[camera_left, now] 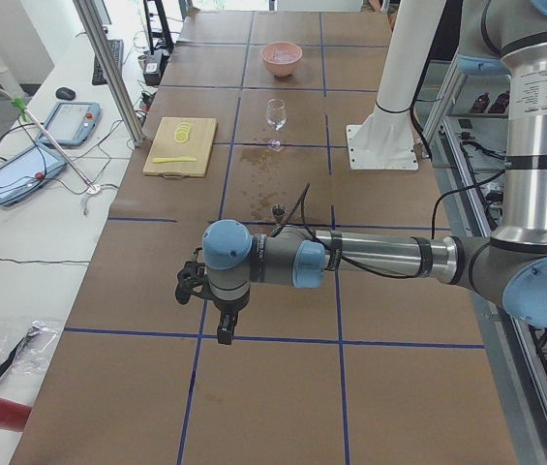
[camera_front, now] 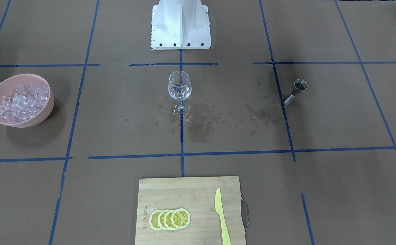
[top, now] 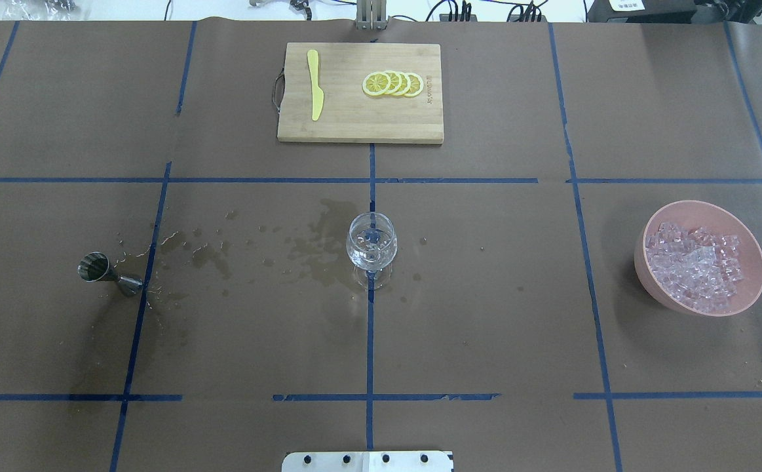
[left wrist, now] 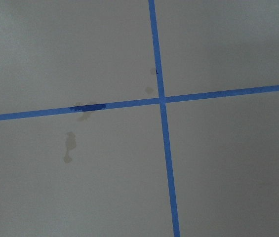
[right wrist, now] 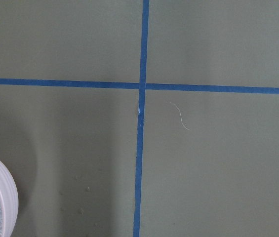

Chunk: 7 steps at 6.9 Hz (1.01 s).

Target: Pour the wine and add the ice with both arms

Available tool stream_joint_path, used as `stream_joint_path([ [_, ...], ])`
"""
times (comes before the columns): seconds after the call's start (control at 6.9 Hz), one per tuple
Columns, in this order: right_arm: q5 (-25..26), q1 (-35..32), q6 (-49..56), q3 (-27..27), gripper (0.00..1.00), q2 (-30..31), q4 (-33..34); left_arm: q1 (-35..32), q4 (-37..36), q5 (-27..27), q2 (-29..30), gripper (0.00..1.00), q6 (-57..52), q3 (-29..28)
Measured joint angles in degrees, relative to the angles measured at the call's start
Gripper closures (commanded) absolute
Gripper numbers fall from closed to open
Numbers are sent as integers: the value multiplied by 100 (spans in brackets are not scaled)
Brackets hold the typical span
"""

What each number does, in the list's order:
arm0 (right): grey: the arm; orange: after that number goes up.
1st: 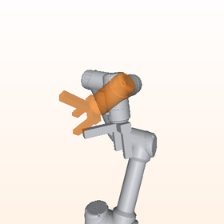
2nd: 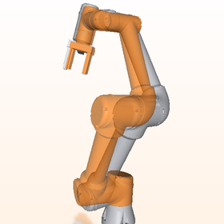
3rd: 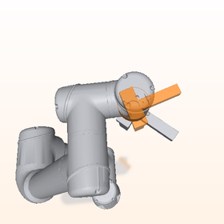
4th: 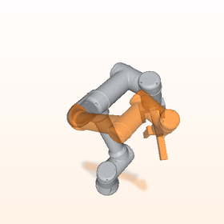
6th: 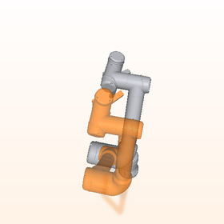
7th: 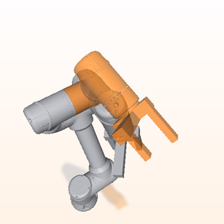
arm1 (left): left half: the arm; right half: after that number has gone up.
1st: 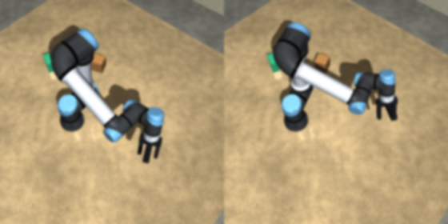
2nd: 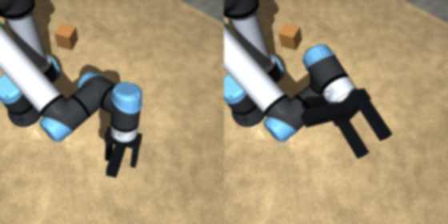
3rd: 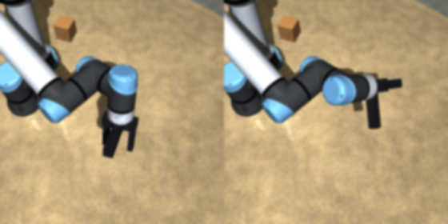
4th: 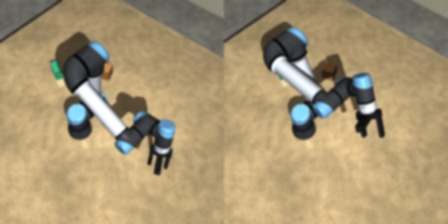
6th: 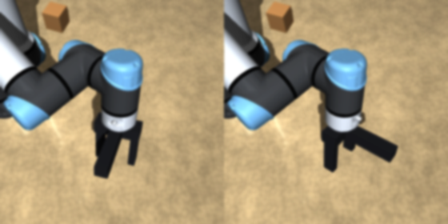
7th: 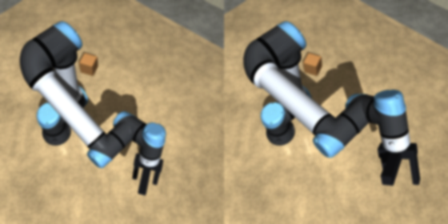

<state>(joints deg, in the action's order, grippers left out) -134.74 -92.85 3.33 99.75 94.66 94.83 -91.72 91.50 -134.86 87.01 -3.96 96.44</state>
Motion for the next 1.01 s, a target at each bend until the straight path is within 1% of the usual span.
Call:
stream_joint_path([
  [0.29, -18, 4, -5, 31, 0, -66, 6, 2, 0, 2, 27, 0, -3, 43],
  [0.43, -23, 4, -7, 42, 0, -89, 6, 3, -8, 6, 74, 0, 37, 186],
  [0.72, -40, 4, -7, 109, 0, -106, 1, 6, -23, 7, 134, 0, 250, 833],
  [0.87, -44, 13, -2, 208, 0, -115, 2, 23, -17, -85, 144, 0, 364, 1119],
  [1.01, -38, 25, -4, 363, 0, -136, 9, 120, 75, -248, 133, 0, 727, 1339],
])
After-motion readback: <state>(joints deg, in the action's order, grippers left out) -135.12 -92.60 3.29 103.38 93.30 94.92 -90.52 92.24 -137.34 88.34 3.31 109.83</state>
